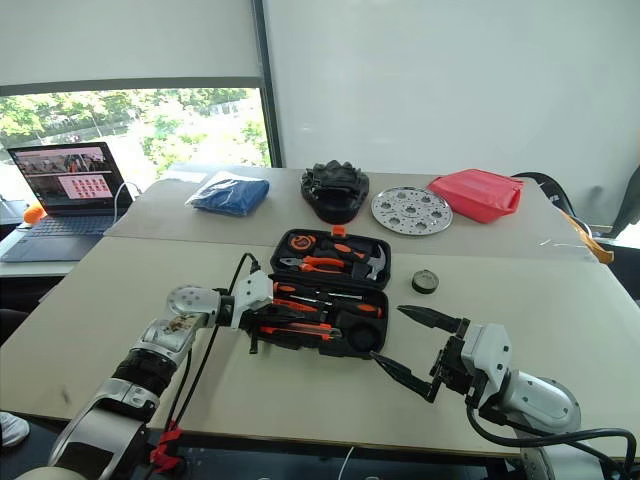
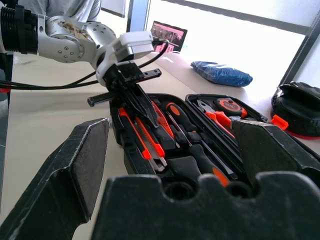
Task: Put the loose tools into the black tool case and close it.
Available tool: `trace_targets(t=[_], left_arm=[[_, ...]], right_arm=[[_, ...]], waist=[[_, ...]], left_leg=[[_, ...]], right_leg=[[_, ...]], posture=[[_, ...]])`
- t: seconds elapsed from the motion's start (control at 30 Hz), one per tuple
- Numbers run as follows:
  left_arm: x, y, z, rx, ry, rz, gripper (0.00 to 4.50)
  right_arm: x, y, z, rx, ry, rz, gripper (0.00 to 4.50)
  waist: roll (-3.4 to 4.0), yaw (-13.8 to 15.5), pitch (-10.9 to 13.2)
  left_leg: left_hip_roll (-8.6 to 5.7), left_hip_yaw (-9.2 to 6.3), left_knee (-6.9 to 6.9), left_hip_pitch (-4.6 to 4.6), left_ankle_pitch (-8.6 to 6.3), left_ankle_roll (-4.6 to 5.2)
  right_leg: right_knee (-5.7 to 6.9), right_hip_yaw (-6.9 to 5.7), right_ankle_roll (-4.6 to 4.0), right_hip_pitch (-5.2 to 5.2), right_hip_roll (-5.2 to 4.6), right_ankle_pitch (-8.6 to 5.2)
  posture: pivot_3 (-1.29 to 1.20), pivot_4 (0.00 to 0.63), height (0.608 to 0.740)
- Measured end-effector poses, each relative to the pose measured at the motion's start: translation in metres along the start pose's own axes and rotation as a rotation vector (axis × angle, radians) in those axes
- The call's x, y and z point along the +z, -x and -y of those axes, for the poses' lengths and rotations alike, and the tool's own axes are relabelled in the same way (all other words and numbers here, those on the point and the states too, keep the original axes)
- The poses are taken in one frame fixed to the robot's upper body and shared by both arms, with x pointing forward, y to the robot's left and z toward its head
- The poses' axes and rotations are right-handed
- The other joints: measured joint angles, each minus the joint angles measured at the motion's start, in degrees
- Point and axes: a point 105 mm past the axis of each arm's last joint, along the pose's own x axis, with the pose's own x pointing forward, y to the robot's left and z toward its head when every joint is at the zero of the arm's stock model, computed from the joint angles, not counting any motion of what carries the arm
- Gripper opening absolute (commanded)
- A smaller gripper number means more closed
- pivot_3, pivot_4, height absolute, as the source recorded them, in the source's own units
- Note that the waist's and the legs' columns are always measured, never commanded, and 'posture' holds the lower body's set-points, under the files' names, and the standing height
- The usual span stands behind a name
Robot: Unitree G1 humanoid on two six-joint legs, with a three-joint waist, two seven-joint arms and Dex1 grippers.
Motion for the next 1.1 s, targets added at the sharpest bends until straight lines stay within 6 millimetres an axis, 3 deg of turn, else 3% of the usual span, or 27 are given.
trace_targets(t=[0.17,0.23,0.33,0.5,0.67,0.73,0.87,1.03,1.1], left_arm=[[0.025,0.020,-0.002,-0.018,-0.031,0.074,0.06],[0.041,0.038,-0.001,-0.005,-0.007,0.151,0.06],[0.035,0.070,0.008,0.029,0.056,0.144,0.65],[-0.010,0.109,0.034,0.143,0.164,0.077,2.38],[-0.026,0.143,0.049,0.242,0.212,0.079,4.22],[-0.022,0.151,0.046,0.278,0.219,0.109,4.45],[-0.010,0.149,0.040,0.305,0.201,0.158,4.45],[0.002,0.133,0.037,0.304,0.222,0.229,4.45],[0.005,0.127,0.036,0.304,0.226,0.246,4.45]], right_arm=[[-0.002,0.004,0.002,-0.014,-0.001,-0.015,4.50],[-0.005,0.017,0.006,-0.050,-0.001,-0.060,4.50],[-0.011,0.040,0.008,-0.099,-0.022,-0.127,4.50],[-0.034,0.081,0.012,-0.216,-0.067,-0.255,4.50],[-0.050,0.104,0.018,-0.291,-0.080,-0.334,4.50],[-0.047,0.097,0.028,-0.295,-0.065,-0.323,4.50],[-0.027,0.059,0.062,-0.239,-0.045,-0.291,4.50],[-0.020,-0.003,0.110,-0.241,-0.053,-0.467,4.50],[-0.019,-0.019,0.119,-0.225,-0.061,-0.510,4.50]], waist=[[-0.03,-0.5,0.1],[-0.02,-0.6,0.1],[0.00,-1.0,0.1],[0.00,-1.1,0.1],[-0.04,-0.8,0.1],[-0.02,-0.8,0.1],[-0.02,-1.1,0.1],[0.00,-1.9,0.2],[0.00,-2.0,0.2]], left_leg=[[0.01,-0.03,-0.01,-0.11,0.00,0.00],[0.01,-0.02,-0.02,-0.11,-0.01,0.01],[0.06,0.01,-0.17,0.05,-0.03,0.04],[0.12,0.05,-0.17,0.16,-0.03,0.03],[0.17,0.08,-0.13,0.19,0.00,-0.01],[0.17,0.13,-0.09,0.22,0.03,-0.05],[0.20,0.19,-0.10,0.31,0.04,-0.06],[0.17,0.12,-0.15,0.13,0.04,-0.06],[0.15,0.10,-0.18,0.06,0.04,-0.05]], right_leg=[[0.01,-0.01,-0.01,-0.11,0.01,0.00],[-0.03,0.00,0.00,-0.10,0.00,-0.01],[-0.02,0.03,-0.05,-0.06,0.00,-0.04],[0.05,0.03,-0.13,-0.04,0.00,-0.08],[0.06,0.03,0.17,-0.03,0.00,-0.32],[0.11,0.06,0.20,-0.02,-0.03,-0.32],[0.15,0.11,0.15,-0.01,0.02,-0.27],[0.21,0.10,-0.28,-0.23,0.06,-0.05],[0.21,0.08,-0.29,-0.28,0.06,-0.05]], posture=[[0.00,0.150,0.740],[0.00,0.150,0.740],[0.00,0.150,0.740],[0.00,0.150,0.740],[0.00,0.150,0.740],[0.00,0.150,0.740],[0.00,0.150,0.740],[0.00,0.150,0.740],[0.00,0.150,0.740]])
